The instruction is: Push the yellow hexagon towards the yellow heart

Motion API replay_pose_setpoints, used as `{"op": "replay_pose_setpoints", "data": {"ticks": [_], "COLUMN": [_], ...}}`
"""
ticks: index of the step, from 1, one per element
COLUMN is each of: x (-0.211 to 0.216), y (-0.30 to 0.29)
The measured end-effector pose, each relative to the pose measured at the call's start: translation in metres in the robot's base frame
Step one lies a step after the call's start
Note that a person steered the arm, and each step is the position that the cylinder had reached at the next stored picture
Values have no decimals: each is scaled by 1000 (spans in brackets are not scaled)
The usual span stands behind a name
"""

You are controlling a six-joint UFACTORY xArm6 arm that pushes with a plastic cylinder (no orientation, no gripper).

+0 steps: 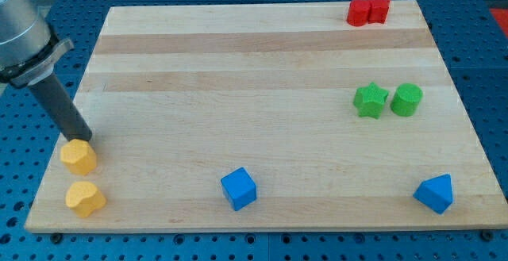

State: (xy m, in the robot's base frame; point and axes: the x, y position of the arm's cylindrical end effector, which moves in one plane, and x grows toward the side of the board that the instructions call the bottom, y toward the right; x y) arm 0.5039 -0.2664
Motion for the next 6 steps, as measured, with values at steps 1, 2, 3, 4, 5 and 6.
{"op": "replay_pose_setpoints", "data": {"ticks": [1, 2, 3, 4, 5, 6], "x": [25, 39, 35, 12, 17, 43], "y": [3, 7, 7, 27, 83, 121]}}
